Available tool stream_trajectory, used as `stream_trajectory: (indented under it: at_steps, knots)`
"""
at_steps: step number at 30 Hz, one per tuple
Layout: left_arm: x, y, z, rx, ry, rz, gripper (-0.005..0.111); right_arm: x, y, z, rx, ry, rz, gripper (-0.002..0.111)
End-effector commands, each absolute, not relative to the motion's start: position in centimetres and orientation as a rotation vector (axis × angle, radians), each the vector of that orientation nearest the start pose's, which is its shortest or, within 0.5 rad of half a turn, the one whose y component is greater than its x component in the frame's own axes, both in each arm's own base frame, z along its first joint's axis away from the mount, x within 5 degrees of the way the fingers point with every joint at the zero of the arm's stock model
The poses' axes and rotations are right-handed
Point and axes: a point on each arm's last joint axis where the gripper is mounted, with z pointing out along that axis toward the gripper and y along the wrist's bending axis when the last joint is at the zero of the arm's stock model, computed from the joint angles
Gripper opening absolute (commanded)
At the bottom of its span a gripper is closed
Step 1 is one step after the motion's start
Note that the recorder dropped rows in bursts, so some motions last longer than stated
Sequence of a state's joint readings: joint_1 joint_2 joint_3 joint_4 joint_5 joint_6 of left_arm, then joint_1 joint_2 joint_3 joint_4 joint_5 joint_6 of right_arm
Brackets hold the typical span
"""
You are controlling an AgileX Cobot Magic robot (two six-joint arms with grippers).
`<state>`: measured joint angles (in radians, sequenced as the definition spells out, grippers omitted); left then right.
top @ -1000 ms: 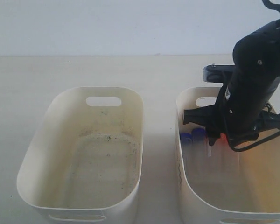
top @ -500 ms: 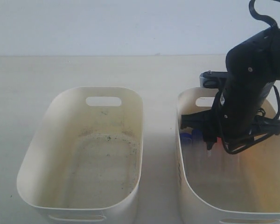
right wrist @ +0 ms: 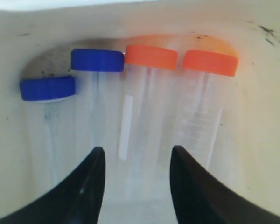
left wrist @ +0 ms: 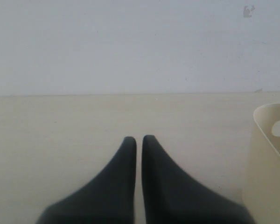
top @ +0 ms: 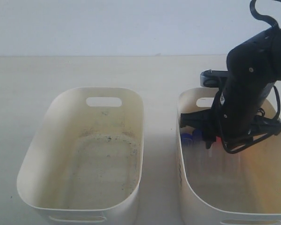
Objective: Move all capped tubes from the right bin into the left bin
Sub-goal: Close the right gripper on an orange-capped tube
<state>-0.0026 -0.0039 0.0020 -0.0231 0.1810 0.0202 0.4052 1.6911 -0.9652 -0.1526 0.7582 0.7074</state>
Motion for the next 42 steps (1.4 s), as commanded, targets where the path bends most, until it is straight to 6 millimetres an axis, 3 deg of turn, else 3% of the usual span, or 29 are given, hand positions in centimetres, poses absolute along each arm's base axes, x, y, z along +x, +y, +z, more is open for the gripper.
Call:
stream_trajectory:
  at_steps: [1, 8, 19, 29, 34, 36, 40, 42]
  knots:
    - [5.6, -0.1, 19.7, 0.003, 1.658, -0.019, 0.004, 28.4, 10.9, 17.6, 0.301, 2.917, -0.008, 0.043]
    - [5.6, -0.1, 19.7, 0.003, 1.658, -0.019, 0.004, 28.6, 11.1, 15.4, 0.320, 2.985, -0.048, 0.043]
    - [5.6, -0.1, 19.7, 0.003, 1.658, -0.019, 0.004, 28.6, 11.0, 14.9, 0.346, 3.001, -0.081, 0.043]
    - [5.6, -0.1, 19.7, 0.003, 1.658, -0.019, 0.004, 28.8, 11.1, 12.3, 0.346, 3.060, -0.132, 0.043]
    - [5.6, -0.1, 19.7, 0.003, 1.658, -0.019, 0.004, 28.9, 11.2, 12.2, 0.329, 3.055, -0.123, 0.043]
    - [5.6, -0.1, 19.7, 0.003, 1.658, -0.019, 0.004, 28.9, 11.2, 12.2, 0.330, 3.058, -0.127, 0.034]
    - [5.6, -0.1, 19.7, 0.003, 1.658, -0.019, 0.004, 28.8, 11.0, 12.3, 0.314, 3.066, -0.156, -0.001]
    - [5.6, -0.1, 19.7, 0.003, 1.658, -0.019, 0.004, 28.7, 11.0, 12.6, 0.315, 3.064, -0.156, 0.000]
